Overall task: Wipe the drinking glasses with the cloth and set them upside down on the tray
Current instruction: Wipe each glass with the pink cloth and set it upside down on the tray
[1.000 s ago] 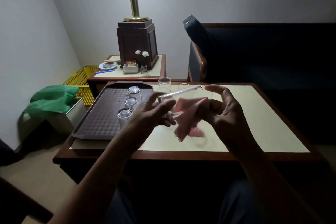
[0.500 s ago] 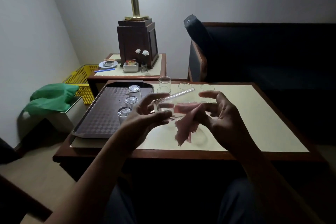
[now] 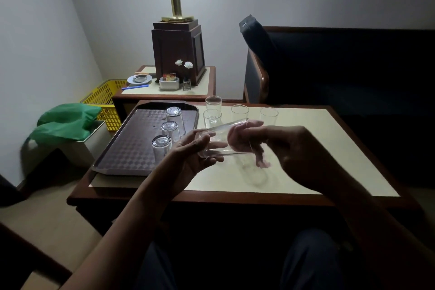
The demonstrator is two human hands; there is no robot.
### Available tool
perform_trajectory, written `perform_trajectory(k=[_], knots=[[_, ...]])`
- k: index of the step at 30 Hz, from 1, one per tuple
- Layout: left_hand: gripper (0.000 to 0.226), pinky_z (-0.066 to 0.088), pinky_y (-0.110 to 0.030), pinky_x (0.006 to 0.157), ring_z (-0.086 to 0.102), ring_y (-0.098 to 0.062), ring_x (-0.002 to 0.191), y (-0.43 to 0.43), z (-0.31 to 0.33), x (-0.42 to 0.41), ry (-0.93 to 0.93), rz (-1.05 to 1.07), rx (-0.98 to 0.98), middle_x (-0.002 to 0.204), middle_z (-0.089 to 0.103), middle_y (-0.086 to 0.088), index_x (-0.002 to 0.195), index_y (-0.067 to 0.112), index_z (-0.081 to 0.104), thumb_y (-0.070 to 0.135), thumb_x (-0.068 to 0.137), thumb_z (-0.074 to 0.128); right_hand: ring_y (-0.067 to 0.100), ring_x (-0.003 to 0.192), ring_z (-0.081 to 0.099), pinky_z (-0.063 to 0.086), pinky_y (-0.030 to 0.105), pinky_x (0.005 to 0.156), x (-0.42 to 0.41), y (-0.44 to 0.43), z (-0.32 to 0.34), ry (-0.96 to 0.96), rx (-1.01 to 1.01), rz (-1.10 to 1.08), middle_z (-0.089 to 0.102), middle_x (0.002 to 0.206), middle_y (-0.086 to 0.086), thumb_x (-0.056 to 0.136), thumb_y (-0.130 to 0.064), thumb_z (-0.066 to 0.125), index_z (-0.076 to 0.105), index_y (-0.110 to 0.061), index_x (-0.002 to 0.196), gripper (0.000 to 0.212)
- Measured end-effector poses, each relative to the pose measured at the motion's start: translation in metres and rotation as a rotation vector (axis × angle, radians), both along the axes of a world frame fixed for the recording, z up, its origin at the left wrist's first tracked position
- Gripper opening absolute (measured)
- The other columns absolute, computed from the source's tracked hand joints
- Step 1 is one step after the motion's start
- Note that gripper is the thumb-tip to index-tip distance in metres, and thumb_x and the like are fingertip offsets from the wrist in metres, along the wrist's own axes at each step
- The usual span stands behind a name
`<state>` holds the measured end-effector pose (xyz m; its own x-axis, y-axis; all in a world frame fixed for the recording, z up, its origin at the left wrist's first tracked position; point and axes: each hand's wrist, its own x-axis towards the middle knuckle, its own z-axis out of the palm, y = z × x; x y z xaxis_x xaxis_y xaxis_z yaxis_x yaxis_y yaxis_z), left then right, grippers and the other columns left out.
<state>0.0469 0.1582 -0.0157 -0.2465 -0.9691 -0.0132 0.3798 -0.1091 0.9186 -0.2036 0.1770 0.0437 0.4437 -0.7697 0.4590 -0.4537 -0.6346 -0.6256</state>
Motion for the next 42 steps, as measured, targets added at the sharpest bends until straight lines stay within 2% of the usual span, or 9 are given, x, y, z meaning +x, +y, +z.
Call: perform_trajectory(k=[6, 12, 14, 19, 23, 27, 34, 39, 42], knots=[[0.062, 0.057, -0.027, 0.077, 0.069, -0.023, 0.08, 0.002, -0.001, 0.004, 0.016, -0.061, 0.073, 0.112, 0.07, -0.022, 0.134, -0.002, 0.053, 0.04, 0.09, 0.064, 0.022, 0.11, 0.065, 0.062, 0.039, 0.083, -0.025, -0.003, -0.016, 0.417, -0.428, -0.002, 0.066, 0.141, 0.009, 0.09, 0.014, 0.061, 0.072, -0.014, 0.131, 0.051], [0.048, 0.057, -0.03, 0.074, 0.067, -0.028, 0.088, 0.004, 0.014, -0.002, -0.182, -0.262, -0.079, 0.113, 0.067, -0.021, 0.132, -0.004, 0.055, 0.017, 0.091, 0.068, 0.023, 0.101, 0.062, 0.062, 0.038, 0.077, -0.03, -0.014, -0.024, 0.931, -0.392, 0.175, 0.034, 0.169, -0.004, 0.085, 0.004, 0.054, 0.024, -0.044, 0.163, 0.095], [0.05, 0.059, -0.04, 0.085, 0.067, -0.032, 0.103, 0.003, 0.017, -0.002, -0.223, -0.222, -0.228, 0.121, 0.069, -0.018, 0.125, -0.001, 0.056, -0.001, 0.079, 0.076, 0.009, 0.109, 0.065, 0.061, 0.034, 0.09, -0.029, -0.01, -0.019, 0.787, 0.039, 0.231, 0.019, 0.171, -0.021, 0.093, 0.001, 0.066, 0.011, -0.059, 0.159, 0.105], [0.061, 0.06, -0.05, 0.093, 0.064, -0.031, 0.127, 0.006, 0.014, -0.011, -0.436, -0.114, -0.546, 0.135, 0.066, -0.006, 0.118, 0.01, 0.063, -0.012, 0.066, 0.086, 0.017, 0.08, 0.073, 0.059, 0.029, 0.074, -0.023, 0.002, -0.009, 0.137, 0.75, 0.371, 0.066, 0.12, -0.019, 0.093, -0.015, 0.078, 0.038, -0.035, 0.159, 0.08], [0.083, 0.059, -0.032, 0.095, 0.065, -0.018, 0.126, 0.013, 0.008, -0.011, -0.495, -0.081, -0.415, 0.137, 0.066, 0.002, 0.145, 0.02, 0.051, -0.006, 0.074, 0.084, 0.015, 0.059, 0.067, 0.056, 0.027, 0.061, -0.013, 0.007, -0.019, 0.048, 0.508, 0.219, 0.074, 0.074, -0.016, 0.102, -0.025, 0.06, 0.056, -0.046, 0.139, 0.043], [0.048, 0.061, -0.032, 0.086, 0.071, -0.026, 0.11, 0.013, 0.019, -0.011, -0.225, -0.24, 0.032, 0.133, 0.069, -0.012, 0.141, 0.01, 0.058, 0.032, 0.099, 0.063, 0.026, 0.104, 0.074, 0.065, 0.034, 0.076, -0.012, 0.006, -0.022, 0.329, -0.014, 0.261, 0.058, 0.149, -0.018, 0.107, -0.013, 0.056, 0.056, -0.043, 0.147, 0.05], [0.06, 0.058, -0.031, 0.093, 0.068, -0.022, 0.121, 0.009, 0.027, -0.001, -0.342, -0.125, -0.325, 0.132, 0.068, -0.013, 0.143, 0.003, 0.052, -0.009, 0.087, 0.067, 0.025, 0.073, 0.075, 0.064, 0.041, 0.065, -0.012, 0.009, -0.022, -0.019, 0.647, 0.305, 0.069, 0.109, -0.035, 0.104, -0.025, 0.06, 0.051, -0.047, 0.149, 0.051], [0.058, 0.06, -0.033, 0.09, 0.07, -0.028, 0.116, 0.003, 0.031, -0.001, -0.208, -0.387, 0.144, 0.136, 0.067, -0.012, 0.145, 0.008, 0.055, 0.038, 0.095, 0.06, 0.012, 0.093, 0.072, 0.065, 0.033, 0.073, -0.006, 0.003, -0.029, 0.309, 0.104, 0.277, 0.052, 0.148, -0.028, 0.105, -0.003, 0.055, 0.051, -0.055, 0.146, 0.066], [0.047, 0.061, -0.032, 0.082, 0.07, -0.031, 0.107, 0.004, 0.027, -0.003, -0.284, -0.251, 0.021, 0.124, 0.07, -0.018, 0.134, -0.002, 0.059, 0.026, 0.096, 0.061, 0.011, 0.091, 0.074, 0.064, 0.032, 0.076, -0.005, 0.005, -0.033, 0.244, 0.314, 0.296, 0.055, 0.137, -0.039, 0.103, -0.007, 0.062, 0.043, -0.07, 0.141, 0.075]])
